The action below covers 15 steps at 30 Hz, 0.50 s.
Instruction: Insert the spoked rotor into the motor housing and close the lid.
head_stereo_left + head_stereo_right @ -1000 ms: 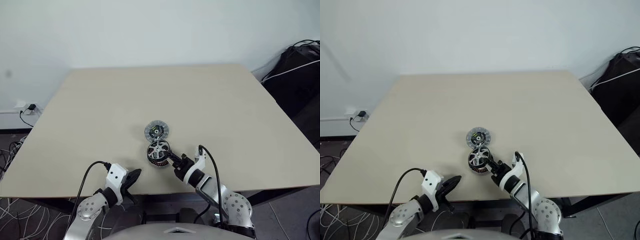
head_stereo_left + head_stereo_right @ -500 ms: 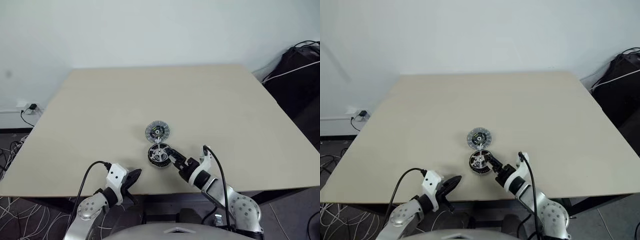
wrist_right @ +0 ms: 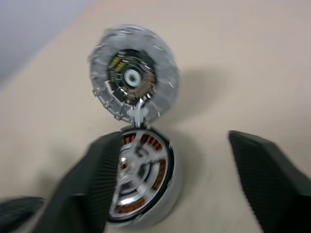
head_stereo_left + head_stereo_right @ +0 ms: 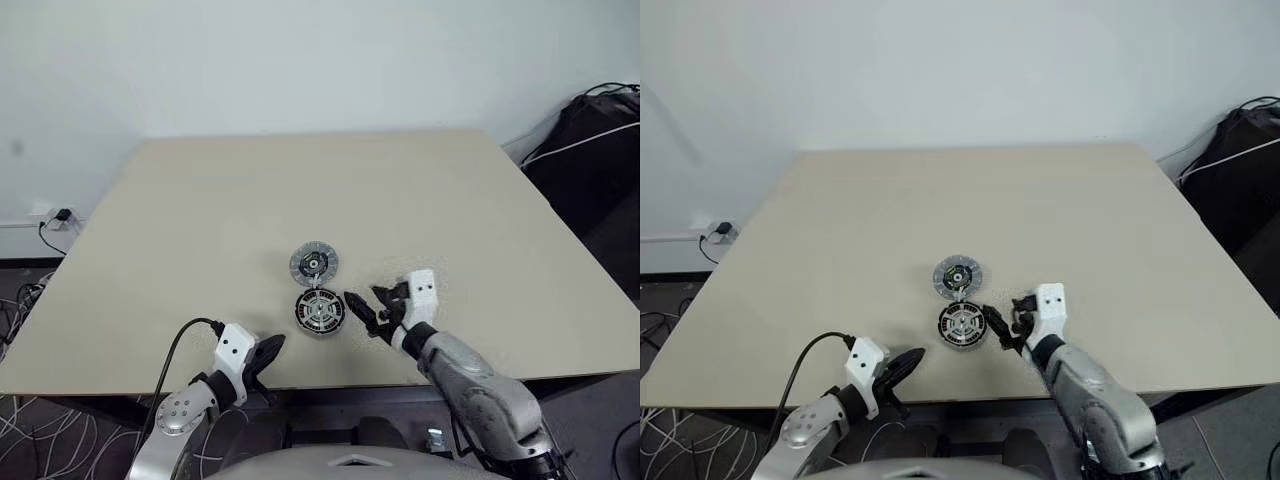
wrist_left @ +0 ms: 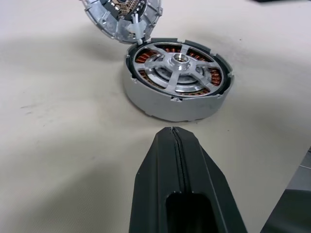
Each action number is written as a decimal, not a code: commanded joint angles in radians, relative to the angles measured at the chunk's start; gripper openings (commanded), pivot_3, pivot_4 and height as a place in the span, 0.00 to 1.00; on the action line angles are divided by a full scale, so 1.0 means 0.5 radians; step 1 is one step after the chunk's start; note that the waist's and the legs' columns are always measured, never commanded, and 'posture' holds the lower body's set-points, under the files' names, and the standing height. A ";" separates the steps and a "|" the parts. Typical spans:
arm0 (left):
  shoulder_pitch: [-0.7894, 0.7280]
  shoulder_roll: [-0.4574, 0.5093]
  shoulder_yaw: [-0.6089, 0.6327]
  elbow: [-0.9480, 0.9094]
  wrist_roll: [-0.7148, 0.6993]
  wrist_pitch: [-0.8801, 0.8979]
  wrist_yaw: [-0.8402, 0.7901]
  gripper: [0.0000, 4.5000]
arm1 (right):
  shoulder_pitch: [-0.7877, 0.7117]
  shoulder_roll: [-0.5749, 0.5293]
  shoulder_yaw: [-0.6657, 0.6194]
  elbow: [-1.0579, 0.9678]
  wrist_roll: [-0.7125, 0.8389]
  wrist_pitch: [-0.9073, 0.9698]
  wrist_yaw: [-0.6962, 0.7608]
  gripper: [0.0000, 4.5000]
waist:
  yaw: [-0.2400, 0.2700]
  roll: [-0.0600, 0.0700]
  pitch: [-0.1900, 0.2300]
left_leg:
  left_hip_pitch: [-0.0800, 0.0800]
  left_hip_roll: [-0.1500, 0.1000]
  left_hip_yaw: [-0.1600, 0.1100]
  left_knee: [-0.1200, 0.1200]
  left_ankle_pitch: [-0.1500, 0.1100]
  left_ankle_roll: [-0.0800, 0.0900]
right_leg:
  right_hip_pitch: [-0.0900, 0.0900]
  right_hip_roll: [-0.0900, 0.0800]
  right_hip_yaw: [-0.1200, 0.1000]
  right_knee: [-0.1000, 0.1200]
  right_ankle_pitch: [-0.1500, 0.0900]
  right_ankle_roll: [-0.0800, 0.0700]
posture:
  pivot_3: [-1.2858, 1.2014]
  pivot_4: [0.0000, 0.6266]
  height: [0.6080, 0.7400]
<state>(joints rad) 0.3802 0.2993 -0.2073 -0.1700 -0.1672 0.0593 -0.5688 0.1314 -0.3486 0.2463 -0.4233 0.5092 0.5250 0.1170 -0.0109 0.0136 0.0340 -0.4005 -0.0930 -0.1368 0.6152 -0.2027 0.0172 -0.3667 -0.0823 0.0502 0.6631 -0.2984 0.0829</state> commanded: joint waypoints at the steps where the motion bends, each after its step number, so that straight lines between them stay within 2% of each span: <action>1: -0.019 0.006 -0.004 -0.048 -0.008 -0.024 -0.013 0.00 | -0.122 0.012 0.205 0.081 -0.357 -0.215 0.086 0.53 | 0.001 -0.002 0.000 | 0.002 0.000 0.000 0.000 0.000 0.000 | 0.002 0.000 0.000 0.000 0.000 0.000 | 0.52 0.00 1.00; 8: -0.012 0.005 -0.006 -0.060 -0.008 -0.022 -0.007 0.00 | -0.329 0.159 0.360 0.344 -0.621 -0.280 0.215 0.01 | 0.007 -0.012 -0.002 | 0.003 -0.001 -0.001 0.004 0.000 0.000 | 0.005 0.000 0.000 0.000 0.001 -0.001 | 0.52 0.00 1.00; 15: -0.001 0.003 -0.004 -0.069 -0.005 -0.025 0.001 0.00 | -0.405 0.258 0.356 0.510 -0.750 -0.293 0.292 0.00 | 0.006 -0.012 -0.002 | 0.004 0.000 -0.002 0.003 0.000 0.000 | 0.005 0.002 0.000 0.001 0.002 -0.002 | 0.52 0.00 1.00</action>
<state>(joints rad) 0.3829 0.2992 -0.2082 -0.1700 -0.1670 0.0592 -0.5679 -0.0541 -0.2270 0.4272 -0.1705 0.1502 0.3998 0.2517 -0.0079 0.0076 0.0332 -0.3981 -0.0931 -0.1376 0.6166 -0.2027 0.0172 -0.3642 -0.0815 0.0504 0.6637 -0.2975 0.0819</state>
